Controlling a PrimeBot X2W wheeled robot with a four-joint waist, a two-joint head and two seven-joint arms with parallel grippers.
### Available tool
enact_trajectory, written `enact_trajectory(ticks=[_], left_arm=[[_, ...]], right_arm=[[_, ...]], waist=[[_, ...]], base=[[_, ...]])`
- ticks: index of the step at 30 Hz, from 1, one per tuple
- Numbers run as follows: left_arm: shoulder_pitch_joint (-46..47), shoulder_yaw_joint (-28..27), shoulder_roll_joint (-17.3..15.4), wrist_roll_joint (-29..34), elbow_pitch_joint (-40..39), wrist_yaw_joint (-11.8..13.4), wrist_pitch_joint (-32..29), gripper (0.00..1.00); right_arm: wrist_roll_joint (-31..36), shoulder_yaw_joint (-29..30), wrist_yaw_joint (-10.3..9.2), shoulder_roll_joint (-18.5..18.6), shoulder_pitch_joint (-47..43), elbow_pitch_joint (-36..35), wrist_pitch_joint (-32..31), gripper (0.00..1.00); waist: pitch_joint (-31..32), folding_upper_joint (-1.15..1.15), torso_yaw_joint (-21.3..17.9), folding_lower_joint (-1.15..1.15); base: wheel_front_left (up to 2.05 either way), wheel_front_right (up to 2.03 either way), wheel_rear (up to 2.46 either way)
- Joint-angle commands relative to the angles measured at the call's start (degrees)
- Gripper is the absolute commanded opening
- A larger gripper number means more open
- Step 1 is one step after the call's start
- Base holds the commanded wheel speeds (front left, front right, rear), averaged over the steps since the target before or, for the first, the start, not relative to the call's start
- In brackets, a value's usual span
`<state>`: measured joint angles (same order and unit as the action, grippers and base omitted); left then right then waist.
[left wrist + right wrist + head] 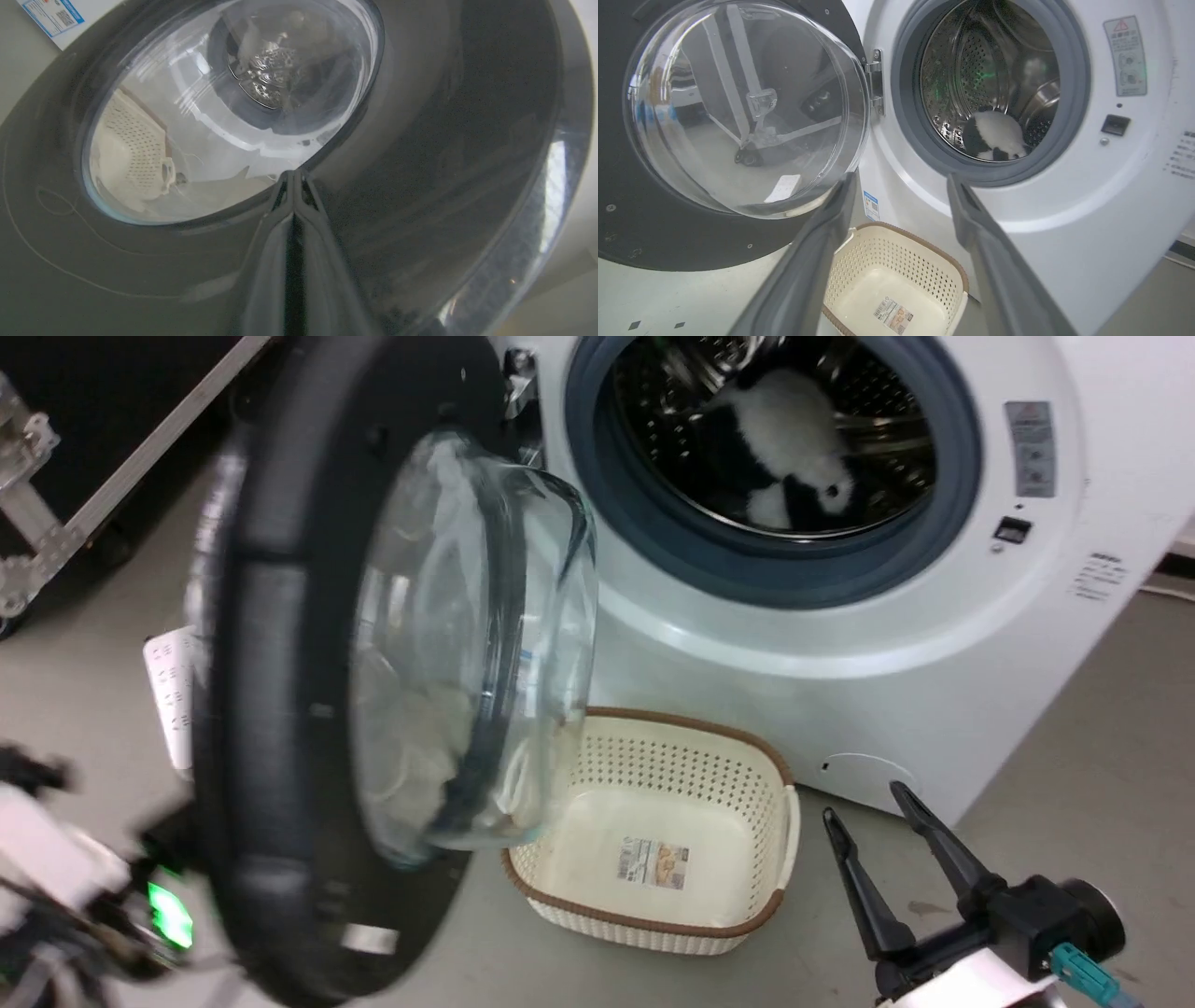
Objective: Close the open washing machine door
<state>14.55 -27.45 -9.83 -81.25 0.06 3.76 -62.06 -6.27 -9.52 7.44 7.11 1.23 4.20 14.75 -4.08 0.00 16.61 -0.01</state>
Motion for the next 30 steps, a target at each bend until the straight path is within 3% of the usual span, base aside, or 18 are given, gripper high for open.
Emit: enact_trajectory(ticks=[1, 5, 8, 11, 16, 22, 30], left_arm=[[-1.8, 1.0, 1.4, -0.3, -1.0, -0.4, -0.6, 0.0], [-6.1, 4.5, 5.5, -1.8, -4.8, -0.8, -0.7, 0.0], [-9.5, 8.4, 6.7, -5.0, -7.2, -1.0, 1.4, 0.0], [-13.1, 15.5, 6.9, -9.3, -8.7, -1.7, 6.6, 0.0], [-15.1, 26.9, 6.9, -13.7, -8.5, -4.9, 18.2, 0.0], [-9.9, 36.2, 6.9, -15.0, -4.0, -8.1, 28.6, 0.0], [4.4, 39.5, 6.9, -15.9, 5.9, -10.2, 44.5, 0.0]], right_arm=[[0.3, 0.4, 0.05, -0.3, -0.7, 0.1, 0.2, 1.0], [0.6, 1.1, 0.05, -0.3, -0.9, 0.0, 0.2, 1.0], [0.7, 1.6, 0.05, -0.2, -0.2, -0.3, 0.2, 1.0], [0.7, 2.2, 0.05, 0.0, 0.4, -0.7, 0.2, 1.0], [0.6, 2.8, 0.05, 0.3, 2.1, -1.6, 0.2, 1.0], [-0.1, 3.7, 0.05, 0.4, 4.1, -1.7, 0.2, 1.0], [-1.2, 3.9, 0.05, -0.8, 6.1, -1.3, 0.2, 1.0]], waist=[[0.5, 0.0, -0.7, 0.01], [0.1, 0.0, -2.9, 0.01], [-0.7, 0.0, -5.3, 0.01], [-1.9, 0.0, -8.0, 0.01], [-5.2, 0.0, -14.3, 0.01], [-9.5, 0.0, -22.6, 0.01], [-13.8, 0.0, -33.1, 0.01]], base=[[0.0, 0.0, 0.0], [0.0, 0.0, 0.0], [0.0, 0.0, 0.0], [0.0, 0.0, 0.0], [0.0, 0.0, 0.0], [0.0, 0.0, 0.0], [0.0, 0.0, 0.0]])
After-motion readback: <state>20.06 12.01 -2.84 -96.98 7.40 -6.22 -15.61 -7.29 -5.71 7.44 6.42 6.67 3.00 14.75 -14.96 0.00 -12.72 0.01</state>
